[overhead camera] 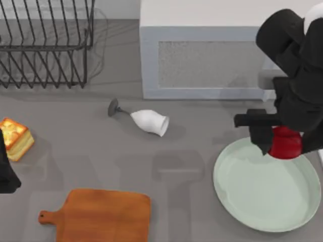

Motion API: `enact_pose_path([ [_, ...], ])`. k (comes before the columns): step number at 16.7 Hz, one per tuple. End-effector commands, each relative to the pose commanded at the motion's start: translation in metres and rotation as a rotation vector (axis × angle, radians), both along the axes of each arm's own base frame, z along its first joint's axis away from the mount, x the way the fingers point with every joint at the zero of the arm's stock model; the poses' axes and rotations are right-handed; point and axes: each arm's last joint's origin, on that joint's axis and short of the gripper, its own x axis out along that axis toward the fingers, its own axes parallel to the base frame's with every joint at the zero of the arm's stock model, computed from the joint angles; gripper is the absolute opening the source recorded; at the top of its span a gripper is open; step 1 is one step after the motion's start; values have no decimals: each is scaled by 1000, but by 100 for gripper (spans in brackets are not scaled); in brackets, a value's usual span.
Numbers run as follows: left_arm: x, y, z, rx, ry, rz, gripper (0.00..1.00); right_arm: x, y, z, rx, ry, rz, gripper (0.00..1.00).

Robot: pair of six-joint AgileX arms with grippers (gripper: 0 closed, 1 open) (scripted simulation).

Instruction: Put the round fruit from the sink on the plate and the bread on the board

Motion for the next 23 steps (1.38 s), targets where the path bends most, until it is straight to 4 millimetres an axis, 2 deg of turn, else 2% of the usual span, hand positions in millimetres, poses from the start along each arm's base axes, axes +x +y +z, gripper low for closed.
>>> enact_pose_path([
  [4, 0, 0, 0, 0, 0, 0, 100, 0, 0, 0, 0, 0, 0, 98],
  [5, 0, 0, 0, 0, 0, 0, 100, 0, 0, 0, 0, 0, 0, 100],
  [16, 0, 0, 0, 0, 0, 0, 100, -2, -5, 1, 11, -22, -1, 100],
  [20, 0, 0, 0, 0, 0, 0, 100, -22, -32, 11, 73, -165, 0, 100],
  [23, 0, 0, 0, 0, 0, 0, 100, -51, -61, 21, 137, -368, 2, 100],
])
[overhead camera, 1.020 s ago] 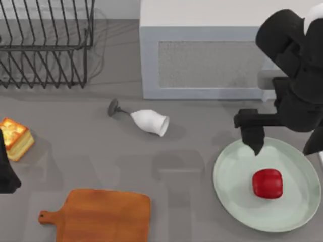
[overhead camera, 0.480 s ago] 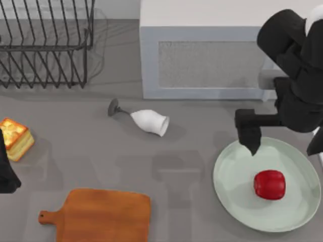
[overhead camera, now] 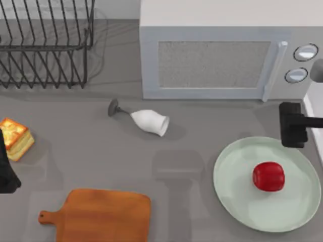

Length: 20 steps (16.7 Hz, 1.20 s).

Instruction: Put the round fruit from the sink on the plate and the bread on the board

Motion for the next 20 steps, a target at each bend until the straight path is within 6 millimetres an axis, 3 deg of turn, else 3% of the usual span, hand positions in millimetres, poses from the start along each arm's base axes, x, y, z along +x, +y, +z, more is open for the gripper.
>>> enact_pose_path([
  [4, 0, 0, 0, 0, 0, 0, 100, -54, -40, 0, 59, -373, -13, 100],
  [9, 0, 0, 0, 0, 0, 0, 100, -107, -71, -37, 25, -857, -50, 100],
  [14, 0, 0, 0, 0, 0, 0, 100, -119, -84, -82, -80, -1146, -88, 100],
  [20, 0, 0, 0, 0, 0, 0, 100, -119, -87, -91, -110, -1201, -97, 100],
])
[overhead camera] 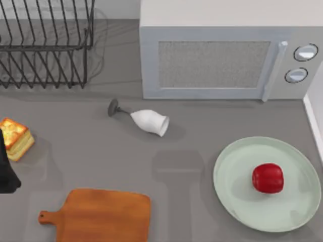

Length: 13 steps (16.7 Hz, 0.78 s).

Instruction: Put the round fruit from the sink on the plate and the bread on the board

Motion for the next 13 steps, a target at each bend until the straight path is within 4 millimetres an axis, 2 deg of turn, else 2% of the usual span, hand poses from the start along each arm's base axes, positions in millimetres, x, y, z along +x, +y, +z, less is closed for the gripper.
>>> enact_pose_path([
  [4, 0, 0, 5, 11, 23, 1, 100, 0, 0, 0, 0, 0, 0, 100],
  [8, 7, 1, 33, 73, 171, -1, 100, 0, 0, 0, 0, 0, 0, 100],
  [11, 25, 2, 60, 142, 365, -16, 100, 0, 0, 0, 0, 0, 0, 100],
  [13, 47, 3, 77, 192, 520, -37, 100, 0, 0, 0, 0, 0, 0, 100],
])
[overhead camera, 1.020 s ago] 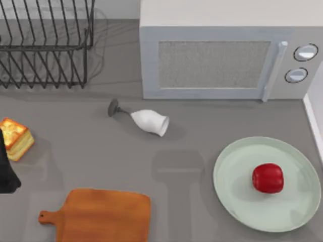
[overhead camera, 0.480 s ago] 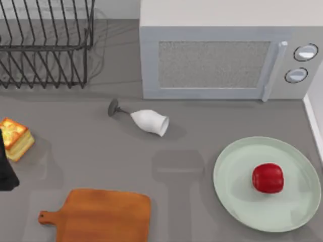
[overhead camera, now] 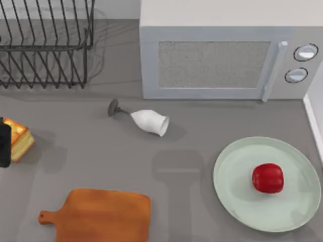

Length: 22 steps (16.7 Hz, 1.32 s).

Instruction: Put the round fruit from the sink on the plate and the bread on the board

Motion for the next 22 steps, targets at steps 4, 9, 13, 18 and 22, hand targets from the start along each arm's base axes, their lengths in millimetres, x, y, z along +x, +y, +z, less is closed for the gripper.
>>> enact_pose_path([
  [4, 63, 4, 15, 83, 343, -65, 100, 0, 0, 0, 0, 0, 0, 100],
  [9, 148, 10, -10, 141, 743, -179, 100, 0, 0, 0, 0, 0, 0, 100],
  [13, 193, 14, -43, 154, 961, -258, 100, 0, 0, 0, 0, 0, 0, 100],
  [18, 209, 16, -58, 156, 1044, -294, 100, 0, 0, 0, 0, 0, 0, 100],
  [22, 209, 14, -59, 158, 1043, -297, 100, 0, 0, 0, 0, 0, 0, 100],
])
